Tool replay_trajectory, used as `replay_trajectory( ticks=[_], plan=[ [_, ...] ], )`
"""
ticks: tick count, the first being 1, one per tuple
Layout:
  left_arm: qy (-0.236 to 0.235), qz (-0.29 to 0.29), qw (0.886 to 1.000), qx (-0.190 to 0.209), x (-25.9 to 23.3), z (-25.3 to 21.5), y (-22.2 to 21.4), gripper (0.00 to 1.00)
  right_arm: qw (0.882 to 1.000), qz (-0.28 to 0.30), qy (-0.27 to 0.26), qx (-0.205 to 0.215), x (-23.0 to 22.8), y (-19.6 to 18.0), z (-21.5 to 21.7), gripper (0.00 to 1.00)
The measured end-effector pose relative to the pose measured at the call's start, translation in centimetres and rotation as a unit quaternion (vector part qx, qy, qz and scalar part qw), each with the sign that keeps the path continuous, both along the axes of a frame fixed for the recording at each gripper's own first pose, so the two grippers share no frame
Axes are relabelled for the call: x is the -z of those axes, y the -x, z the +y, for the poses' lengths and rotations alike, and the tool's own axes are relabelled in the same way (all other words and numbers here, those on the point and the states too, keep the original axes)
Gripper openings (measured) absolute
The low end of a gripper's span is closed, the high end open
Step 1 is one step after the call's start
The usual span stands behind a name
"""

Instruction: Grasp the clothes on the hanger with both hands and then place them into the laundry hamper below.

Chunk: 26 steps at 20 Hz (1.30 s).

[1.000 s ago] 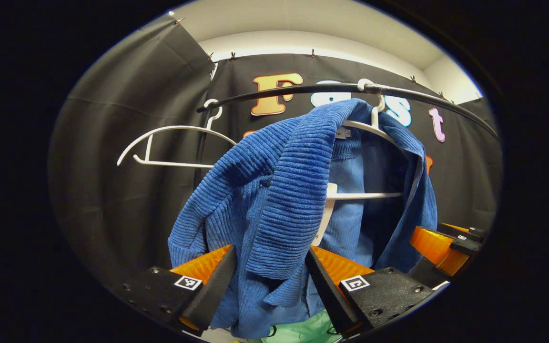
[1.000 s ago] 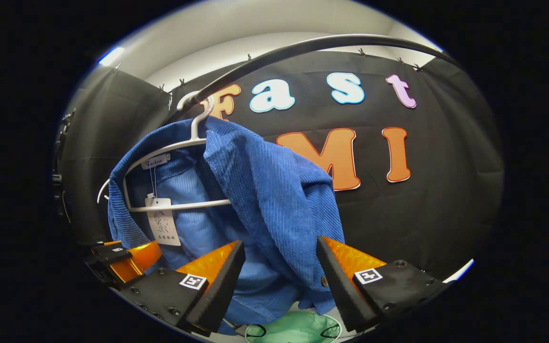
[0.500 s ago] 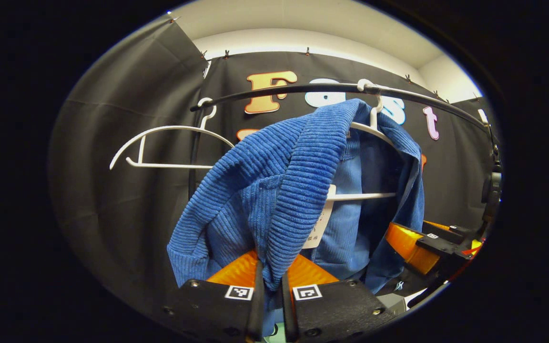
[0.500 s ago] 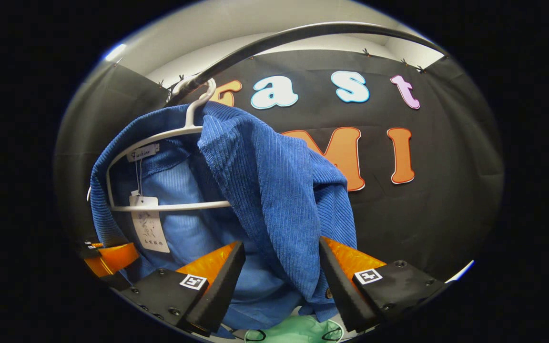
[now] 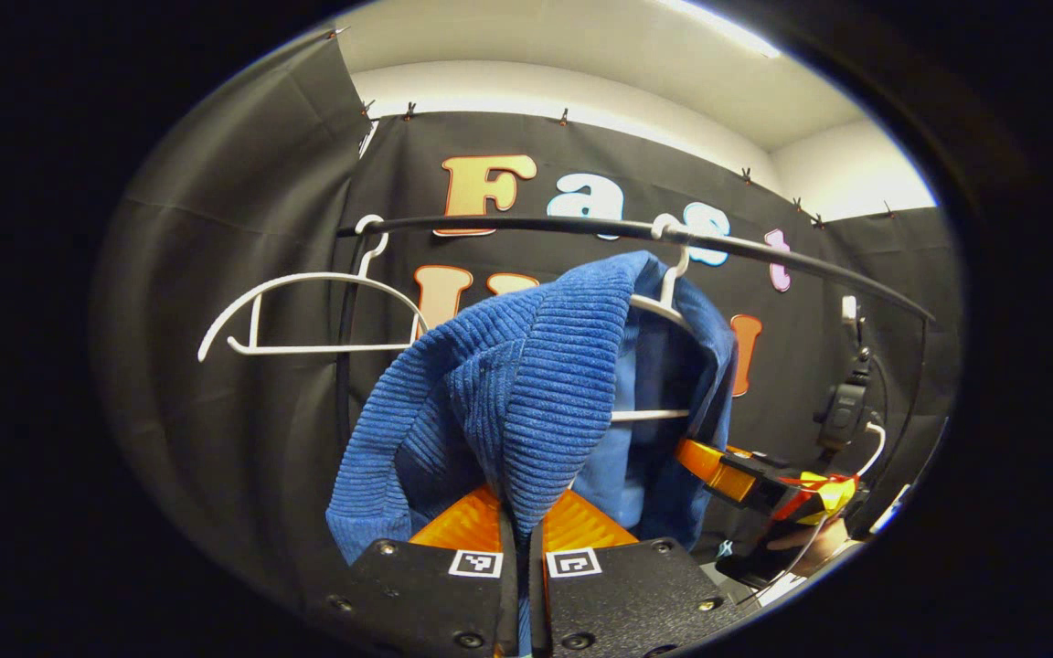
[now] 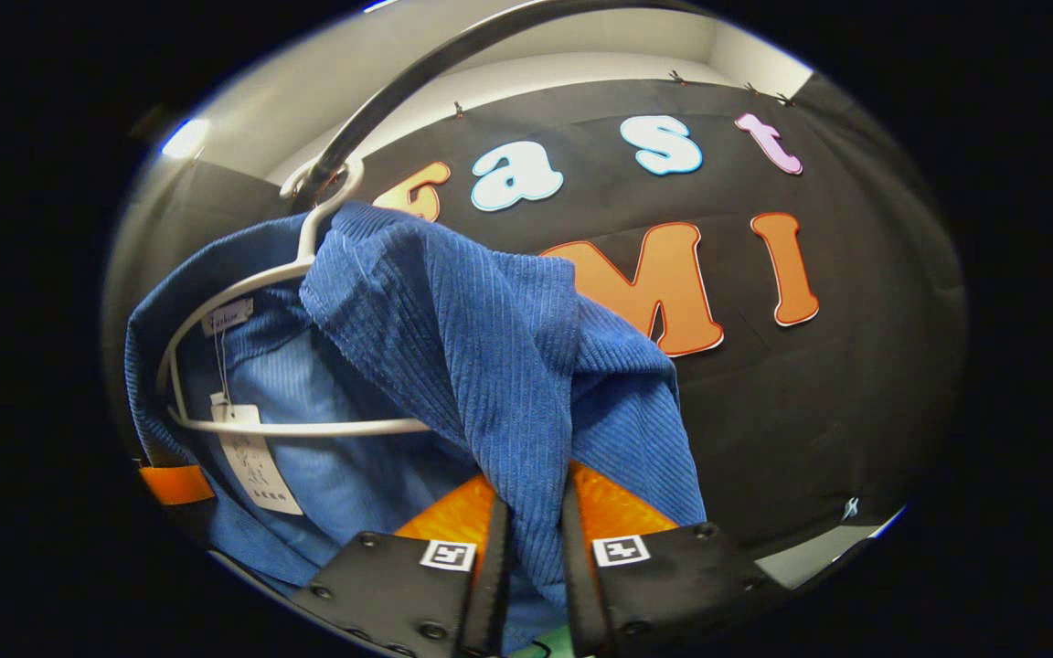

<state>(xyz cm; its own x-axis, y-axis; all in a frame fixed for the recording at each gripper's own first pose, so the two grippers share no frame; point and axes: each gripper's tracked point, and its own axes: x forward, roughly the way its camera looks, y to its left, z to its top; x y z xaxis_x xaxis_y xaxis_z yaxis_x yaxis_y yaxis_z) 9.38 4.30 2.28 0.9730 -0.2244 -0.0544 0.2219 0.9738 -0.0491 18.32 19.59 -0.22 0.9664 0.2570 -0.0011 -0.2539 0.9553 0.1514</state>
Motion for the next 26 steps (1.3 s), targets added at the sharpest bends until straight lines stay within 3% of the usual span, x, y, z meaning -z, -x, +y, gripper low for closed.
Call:
replay_trajectory(
  ticks=[2,4,5,7,8,9,13,18,21,24,26],
  plan=[
    [0.005,-0.003,1.000,0.004,-1.2,0.9,0.4,0.04,0.999,-0.008,-0.029,-0.043,-1.3,0.7,0.6,0.17],
    [-0.002,-0.013,1.000,0.003,-2.4,1.6,0.9,0.04,0.994,-0.012,-0.071,-0.083,-2.8,1.0,0.6,0.17],
    [-0.005,-0.019,1.000,0.002,-3.0,2.0,1.0,0.02,0.991,-0.013,-0.092,-0.096,-3.4,1.1,0.2,0.11],
    [0.004,-0.028,1.000,0.006,-4.1,2.5,1.2,0.04,0.984,-0.008,-0.132,-0.117,-4.1,1.0,-0.3,0.10],
    [0.012,-0.033,0.999,0.009,-4.8,2.7,1.4,0.05,0.980,-0.005,-0.152,-0.125,-4.5,1.2,-0.9,0.24],
    [0.014,-0.038,0.999,0.007,-5.3,3.1,1.5,0.06,0.976,-0.002,-0.172,-0.133,-4.8,1.2,-1.4,0.17],
    [0.009,-0.061,0.998,-0.001,-7.4,4.7,1.8,0.04,0.952,0.012,-0.255,-0.169,-6.3,1.2,-1.7,0.17],
    [0.034,-0.083,0.996,-0.009,-10.3,6.9,2.0,0.04,0.906,0.019,-0.360,-0.221,-8.7,1.4,-2.8,0.16],
    [0.031,-0.097,0.995,0.002,-11.9,6.8,2.2,0.04,0.887,0.018,-0.398,-0.234,-9.9,1.2,-3.8,0.16],
    [0.020,-0.102,0.995,0.009,-13.3,7.4,1.6,0.04,0.874,0.009,-0.424,-0.237,-11.3,0.8,-5.3,0.16],
    [0.025,-0.106,0.994,0.013,-14.2,7.7,1.1,0.04,0.875,0.007,-0.425,-0.232,-11.6,0.0,-5.9,0.16]
  ],
)
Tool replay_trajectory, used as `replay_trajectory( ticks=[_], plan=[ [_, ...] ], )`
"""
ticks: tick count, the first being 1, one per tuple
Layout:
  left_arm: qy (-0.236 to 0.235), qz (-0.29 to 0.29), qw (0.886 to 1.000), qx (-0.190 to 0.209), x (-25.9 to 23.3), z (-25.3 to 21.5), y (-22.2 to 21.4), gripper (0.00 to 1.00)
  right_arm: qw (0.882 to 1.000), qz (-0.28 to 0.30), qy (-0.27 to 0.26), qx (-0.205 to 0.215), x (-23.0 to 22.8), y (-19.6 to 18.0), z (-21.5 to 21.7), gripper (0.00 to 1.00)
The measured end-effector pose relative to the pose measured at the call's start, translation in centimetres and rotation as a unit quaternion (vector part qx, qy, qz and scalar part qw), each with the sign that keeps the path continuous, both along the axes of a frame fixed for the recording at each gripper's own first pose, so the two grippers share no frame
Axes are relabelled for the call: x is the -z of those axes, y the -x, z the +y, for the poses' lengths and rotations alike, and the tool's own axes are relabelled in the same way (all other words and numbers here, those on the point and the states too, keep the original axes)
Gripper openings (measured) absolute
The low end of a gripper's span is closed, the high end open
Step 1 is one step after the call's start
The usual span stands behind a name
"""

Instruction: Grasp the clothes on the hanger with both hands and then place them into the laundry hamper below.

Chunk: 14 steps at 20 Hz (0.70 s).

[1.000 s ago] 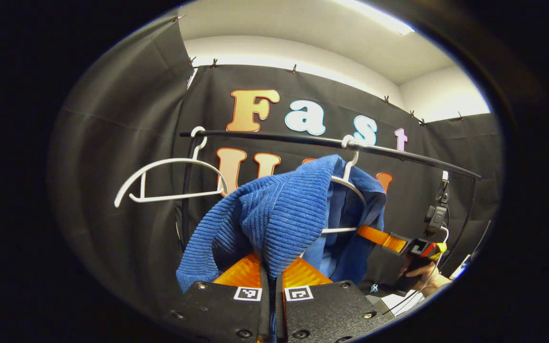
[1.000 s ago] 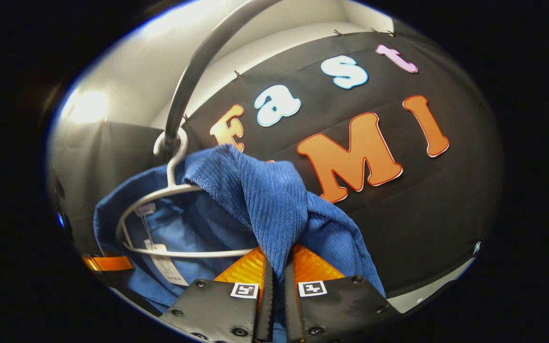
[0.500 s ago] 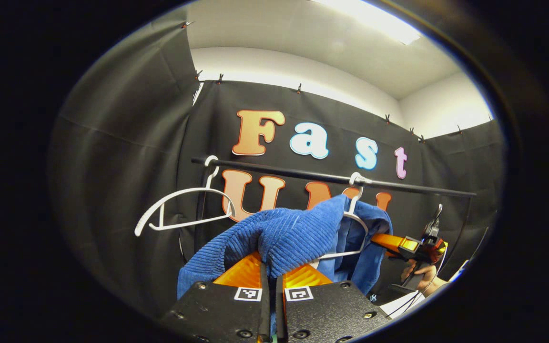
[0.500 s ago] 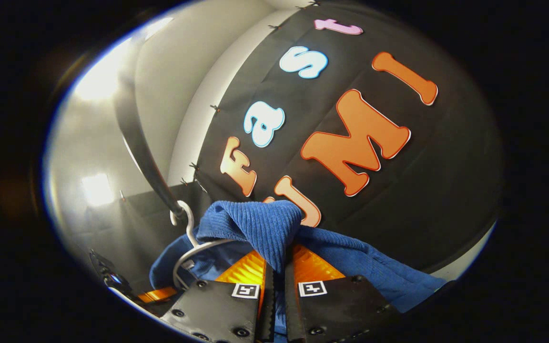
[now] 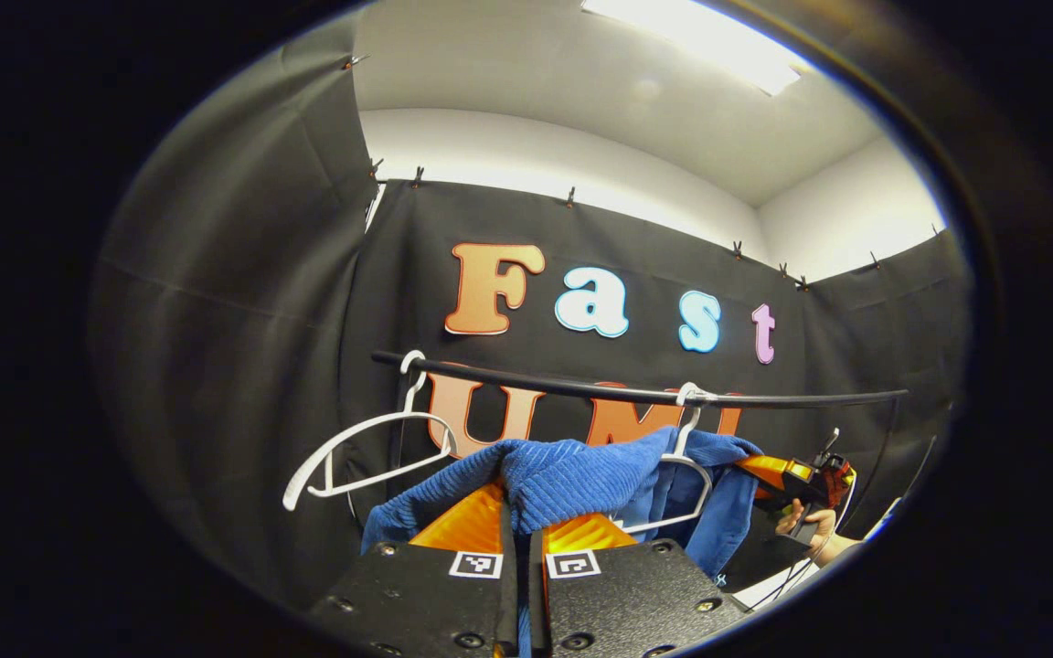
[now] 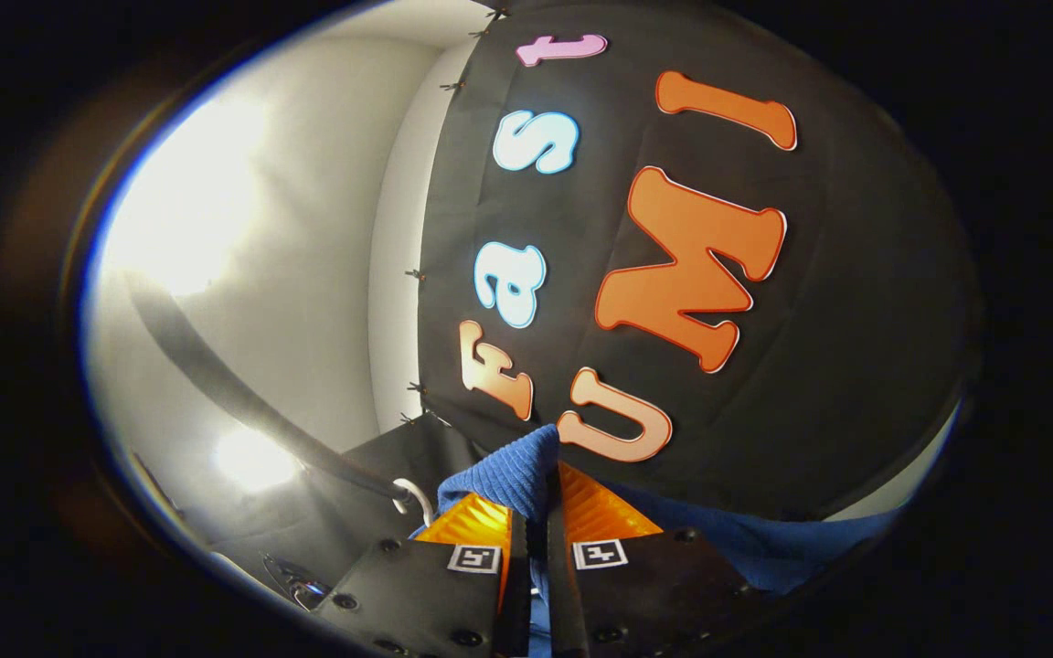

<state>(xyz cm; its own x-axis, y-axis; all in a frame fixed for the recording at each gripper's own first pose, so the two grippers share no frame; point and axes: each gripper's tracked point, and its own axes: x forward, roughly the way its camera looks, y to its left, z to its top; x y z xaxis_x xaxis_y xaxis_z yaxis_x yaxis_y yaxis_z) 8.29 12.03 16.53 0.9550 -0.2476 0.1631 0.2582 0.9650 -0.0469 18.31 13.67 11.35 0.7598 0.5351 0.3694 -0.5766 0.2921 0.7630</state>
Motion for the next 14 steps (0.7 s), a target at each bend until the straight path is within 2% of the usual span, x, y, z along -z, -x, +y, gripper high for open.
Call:
replay_trajectory(
  ticks=[8,11,14],
  plan=[
    [0.003,0.023,1.000,0.020,-0.7,1.8,-3.6,0.04,0.999,0.026,0.012,0.017,0.3,-3.3,-1.1,0.17],
    [-0.011,0.036,0.999,0.020,0.1,2.0,-5.9,0.04,0.998,0.047,0.025,0.029,1.4,-4.8,-1.6,0.17],
    [-0.004,0.063,0.998,0.028,2.1,1.6,-8.0,0.04,0.995,0.077,0.037,0.043,3.2,-6.2,-2.5,0.17]
  ],
)
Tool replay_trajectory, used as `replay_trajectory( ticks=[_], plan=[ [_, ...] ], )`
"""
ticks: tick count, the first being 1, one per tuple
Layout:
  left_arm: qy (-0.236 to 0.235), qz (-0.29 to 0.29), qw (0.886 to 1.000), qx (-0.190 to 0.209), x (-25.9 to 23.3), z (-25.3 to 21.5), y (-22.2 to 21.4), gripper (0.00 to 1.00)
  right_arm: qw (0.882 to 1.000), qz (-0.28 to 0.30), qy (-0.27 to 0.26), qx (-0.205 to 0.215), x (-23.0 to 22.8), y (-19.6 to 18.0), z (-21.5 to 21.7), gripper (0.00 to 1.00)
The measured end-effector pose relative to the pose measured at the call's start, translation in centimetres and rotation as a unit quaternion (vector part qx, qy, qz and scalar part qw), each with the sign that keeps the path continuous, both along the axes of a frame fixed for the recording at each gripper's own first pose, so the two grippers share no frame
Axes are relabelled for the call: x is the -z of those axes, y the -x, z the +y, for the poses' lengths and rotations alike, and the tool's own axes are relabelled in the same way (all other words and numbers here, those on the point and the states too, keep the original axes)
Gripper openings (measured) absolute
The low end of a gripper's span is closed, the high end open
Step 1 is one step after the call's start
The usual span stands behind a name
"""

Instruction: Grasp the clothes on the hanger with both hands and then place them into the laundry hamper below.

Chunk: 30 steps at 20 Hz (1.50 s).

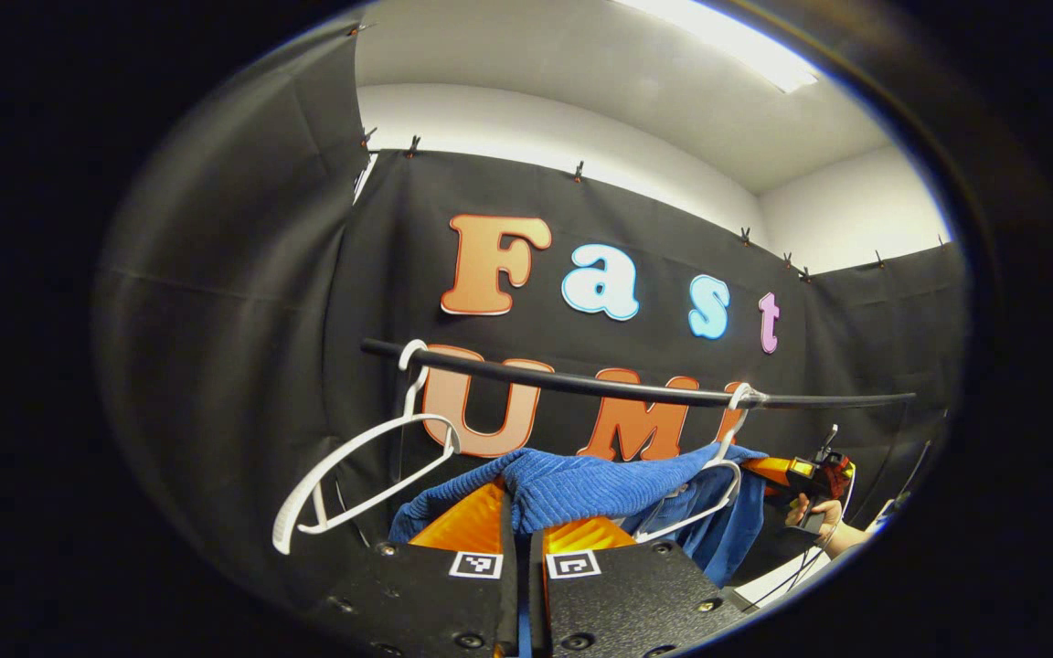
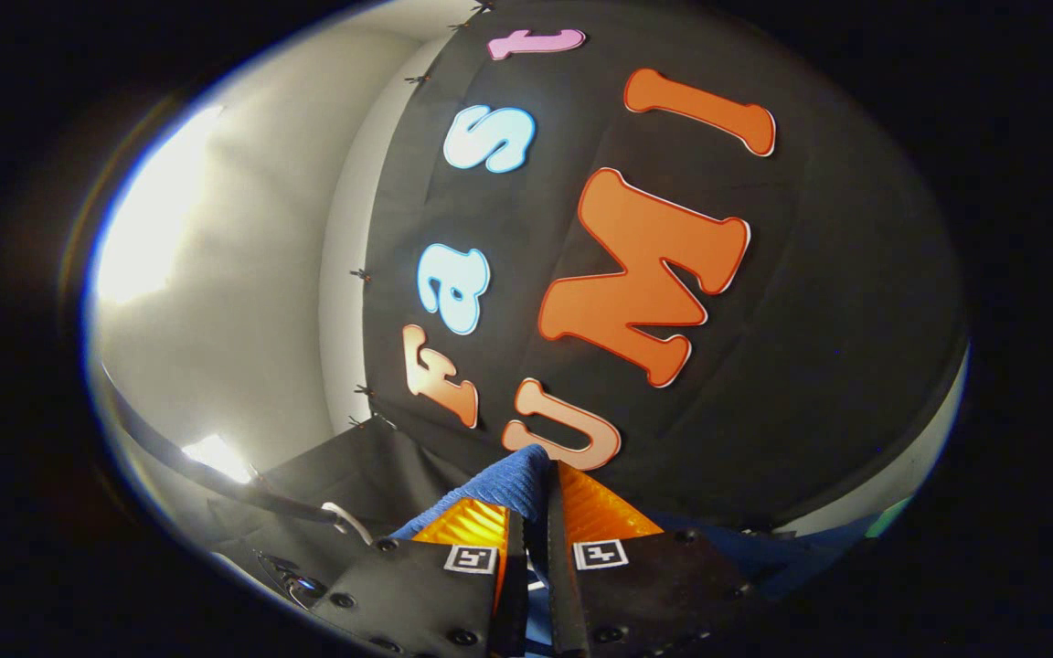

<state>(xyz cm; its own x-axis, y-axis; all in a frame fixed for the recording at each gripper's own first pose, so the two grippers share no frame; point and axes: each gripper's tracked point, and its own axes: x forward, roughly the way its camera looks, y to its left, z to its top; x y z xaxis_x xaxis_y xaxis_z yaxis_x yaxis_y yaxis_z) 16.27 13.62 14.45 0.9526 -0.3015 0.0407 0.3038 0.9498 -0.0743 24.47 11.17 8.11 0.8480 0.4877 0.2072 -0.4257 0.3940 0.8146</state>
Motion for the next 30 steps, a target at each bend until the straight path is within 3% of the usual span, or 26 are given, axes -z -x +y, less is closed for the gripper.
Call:
replay_trajectory(
  ticks=[8,19,24,29,30],
  plan=[
    [0.032,0.041,0.999,0.003,4.1,0.6,-2.5,0.04,0.998,0.043,0.033,0.019,3.4,-1.4,-0.4,0.17],
    [0.070,0.085,0.994,0.025,7.8,0.7,-1.7,0.04,0.998,0.061,-0.012,-0.005,3.7,0.0,-1.1,0.17],
    [0.052,0.092,0.993,0.044,8.6,-0.2,-1.0,0.04,0.998,0.062,-0.025,-0.012,4.1,0.2,-2.5,0.17],
    [0.064,0.095,0.992,0.047,9.4,-0.9,-0.1,0.04,0.996,0.081,-0.027,0.002,5.8,-0.3,-2.7,0.17],
    [0.060,0.098,0.992,0.044,9.8,-1.0,0.0,0.04,0.996,0.092,-0.009,0.008,7.3,-0.2,-2.6,0.17]
  ],
)
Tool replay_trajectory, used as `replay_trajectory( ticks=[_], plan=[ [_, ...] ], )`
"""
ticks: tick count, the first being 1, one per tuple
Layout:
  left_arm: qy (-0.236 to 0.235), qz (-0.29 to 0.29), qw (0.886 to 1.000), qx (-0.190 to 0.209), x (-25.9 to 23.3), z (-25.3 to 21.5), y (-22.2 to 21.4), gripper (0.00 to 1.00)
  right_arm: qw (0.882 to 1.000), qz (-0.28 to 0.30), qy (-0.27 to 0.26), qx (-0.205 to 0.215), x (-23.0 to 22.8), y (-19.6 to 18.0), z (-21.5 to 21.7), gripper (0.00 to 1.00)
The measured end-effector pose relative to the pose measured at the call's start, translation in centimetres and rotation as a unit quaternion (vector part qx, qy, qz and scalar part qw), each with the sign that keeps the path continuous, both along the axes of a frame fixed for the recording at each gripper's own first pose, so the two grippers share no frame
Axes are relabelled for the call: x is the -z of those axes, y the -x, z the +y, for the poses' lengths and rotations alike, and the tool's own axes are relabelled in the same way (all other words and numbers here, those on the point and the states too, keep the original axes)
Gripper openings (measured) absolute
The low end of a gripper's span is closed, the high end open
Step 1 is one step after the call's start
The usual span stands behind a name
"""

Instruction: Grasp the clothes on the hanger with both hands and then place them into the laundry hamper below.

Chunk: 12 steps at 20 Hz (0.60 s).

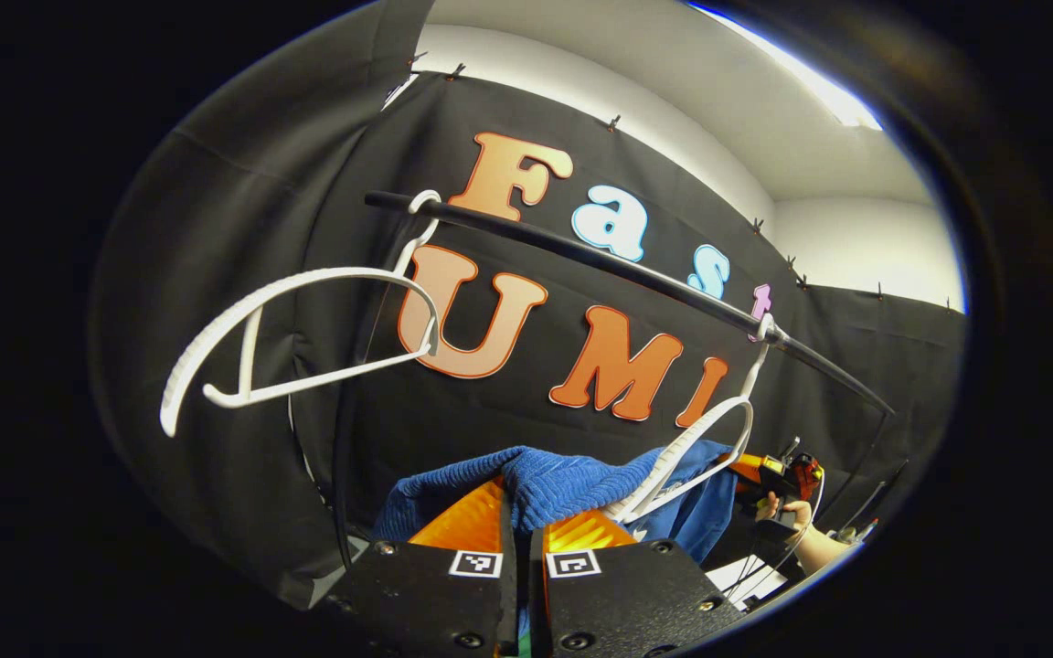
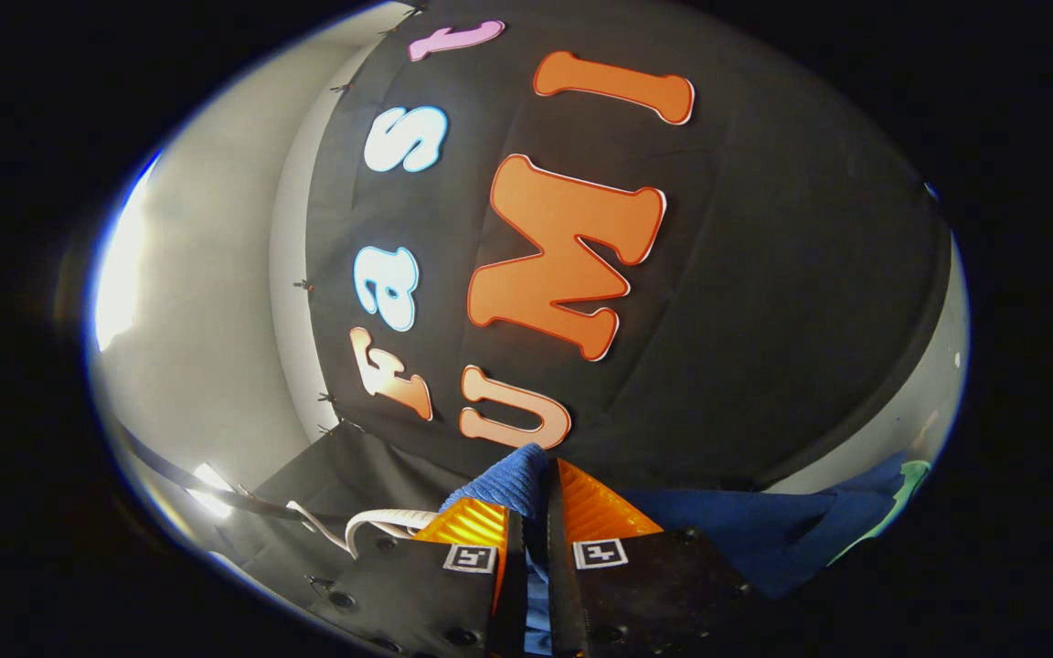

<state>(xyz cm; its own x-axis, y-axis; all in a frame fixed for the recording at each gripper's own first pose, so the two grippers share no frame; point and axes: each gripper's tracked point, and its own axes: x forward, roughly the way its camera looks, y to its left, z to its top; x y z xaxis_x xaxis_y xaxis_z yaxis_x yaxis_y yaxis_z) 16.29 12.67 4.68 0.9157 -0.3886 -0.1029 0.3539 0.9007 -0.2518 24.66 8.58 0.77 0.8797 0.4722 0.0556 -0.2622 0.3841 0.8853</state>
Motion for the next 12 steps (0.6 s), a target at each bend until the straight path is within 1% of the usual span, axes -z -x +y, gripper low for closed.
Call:
replay_trajectory(
  ticks=[2,3,6,12],
  plan=[
    [-0.026,0.012,0.999,-0.020,1.6,1.6,0.1,0.05,0.999,0.021,0.035,0.001,2.9,0.4,0.4,0.17],
    [-0.029,0.019,0.999,-0.028,2.4,2.2,0.4,0.04,0.999,0.025,0.037,-0.001,3.6,0.8,0.4,0.17],
    [-0.010,0.041,0.998,-0.040,4.2,3.0,0.9,0.04,0.999,0.039,0.034,-0.002,5.1,1.2,1.4,0.16],
    [-0.013,0.068,0.995,-0.076,8.1,5.0,2.4,0.05,0.996,0.066,0.068,-0.005,8.5,3.2,2.7,0.15]
  ],
)
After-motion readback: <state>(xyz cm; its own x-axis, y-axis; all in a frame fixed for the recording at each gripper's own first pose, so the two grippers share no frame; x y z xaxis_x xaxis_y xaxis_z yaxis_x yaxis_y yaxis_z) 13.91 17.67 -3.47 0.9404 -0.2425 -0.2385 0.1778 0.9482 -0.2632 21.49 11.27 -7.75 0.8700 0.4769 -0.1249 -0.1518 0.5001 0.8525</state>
